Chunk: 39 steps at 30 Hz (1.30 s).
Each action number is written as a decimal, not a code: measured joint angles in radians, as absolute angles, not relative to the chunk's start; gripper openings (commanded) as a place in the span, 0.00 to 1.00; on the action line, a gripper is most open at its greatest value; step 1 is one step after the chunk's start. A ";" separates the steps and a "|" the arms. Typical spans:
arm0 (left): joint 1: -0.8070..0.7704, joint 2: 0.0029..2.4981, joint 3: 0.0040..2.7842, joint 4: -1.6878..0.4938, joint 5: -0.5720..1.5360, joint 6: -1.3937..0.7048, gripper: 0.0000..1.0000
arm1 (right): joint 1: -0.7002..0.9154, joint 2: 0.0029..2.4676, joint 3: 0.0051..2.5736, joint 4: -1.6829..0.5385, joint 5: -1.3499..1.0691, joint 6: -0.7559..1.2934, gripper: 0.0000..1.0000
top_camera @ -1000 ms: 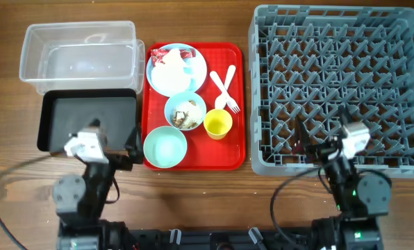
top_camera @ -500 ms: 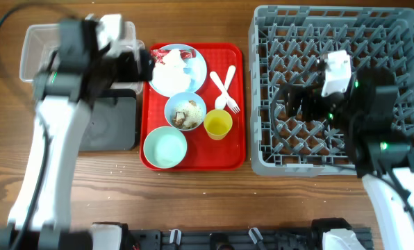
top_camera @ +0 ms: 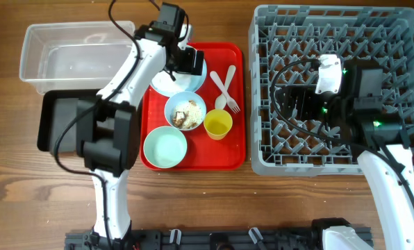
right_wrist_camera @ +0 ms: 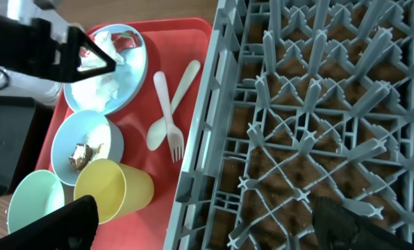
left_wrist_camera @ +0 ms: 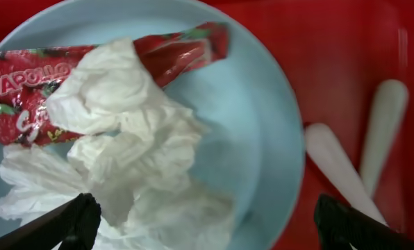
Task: Sort waste into correct bins and load items into the dishwasher rack
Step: 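Grasp the white tissue with the left gripper, drop it in the clear bin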
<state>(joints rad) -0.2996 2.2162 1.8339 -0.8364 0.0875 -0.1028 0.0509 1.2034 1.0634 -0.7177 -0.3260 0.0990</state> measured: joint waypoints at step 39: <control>0.026 1.964 1.863 -0.909 0.001 -0.286 0.04 | 0.051 1.214 1.063 -0.710 -0.326 0.168 1.00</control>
